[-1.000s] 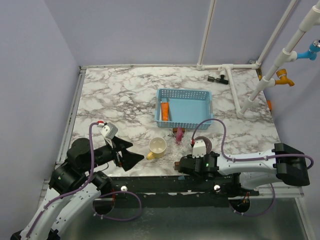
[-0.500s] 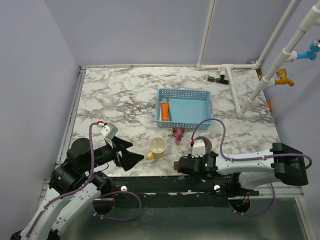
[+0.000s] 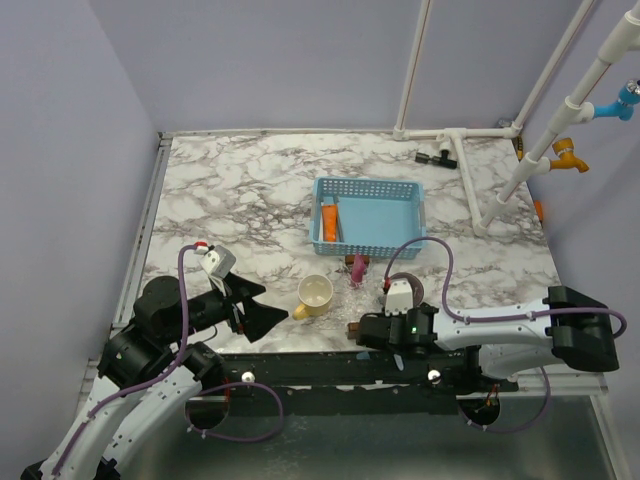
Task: Prepare toiletry sets of a toothbrush and toothpaste on the tray
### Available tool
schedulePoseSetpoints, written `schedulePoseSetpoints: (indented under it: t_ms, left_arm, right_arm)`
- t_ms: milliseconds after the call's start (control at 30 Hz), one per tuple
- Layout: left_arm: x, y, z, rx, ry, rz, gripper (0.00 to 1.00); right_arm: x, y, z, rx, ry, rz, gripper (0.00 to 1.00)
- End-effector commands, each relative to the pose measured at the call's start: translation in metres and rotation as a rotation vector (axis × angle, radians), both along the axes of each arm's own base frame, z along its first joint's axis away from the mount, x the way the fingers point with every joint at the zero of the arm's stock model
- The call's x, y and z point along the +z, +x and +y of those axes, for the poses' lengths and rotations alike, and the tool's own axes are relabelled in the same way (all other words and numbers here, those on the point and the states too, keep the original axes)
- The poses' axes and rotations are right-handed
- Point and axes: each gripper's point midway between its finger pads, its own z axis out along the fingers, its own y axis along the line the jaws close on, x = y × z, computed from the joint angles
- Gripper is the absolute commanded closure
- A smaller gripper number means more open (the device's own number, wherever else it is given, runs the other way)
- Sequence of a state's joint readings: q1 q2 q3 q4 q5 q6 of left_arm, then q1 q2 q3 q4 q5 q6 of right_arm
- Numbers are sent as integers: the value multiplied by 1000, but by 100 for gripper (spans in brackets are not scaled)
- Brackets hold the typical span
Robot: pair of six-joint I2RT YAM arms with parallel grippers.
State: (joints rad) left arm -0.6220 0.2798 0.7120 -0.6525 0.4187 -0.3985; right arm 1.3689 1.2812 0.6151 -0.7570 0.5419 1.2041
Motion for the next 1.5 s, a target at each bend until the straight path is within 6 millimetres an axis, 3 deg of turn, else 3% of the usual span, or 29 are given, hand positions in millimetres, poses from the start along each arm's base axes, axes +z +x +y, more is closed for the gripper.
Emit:
schedulePoseSetpoints:
  t_ms: [0,233,500,833,1033,1267,1467]
  left_arm:
    - [-2,4,0,13,7,-7,1]
    - [-2,4,0,12,7,-8,1]
    - [-1,4,0,12,3,-11,1]
    - [1,3,0,11,0,-7,1]
    - [2,3,-1,5,-1,-2,1]
    - [1,3,-1,8,0,-1,1]
    - [-1,4,-1,8,3,3,1]
  right_arm:
    - [12,3,1,8,6,-24,88]
    - [27,-1,7,51,37,-5,99]
    - [40,-8,11,95,29,37,99]
    - [89,3,16,81,109,-39,99]
    - [102,10,13,70,78,-75,99]
    - [93,9,13,73,52,-65,99]
    - [60,1,3,30,5,-14,74]
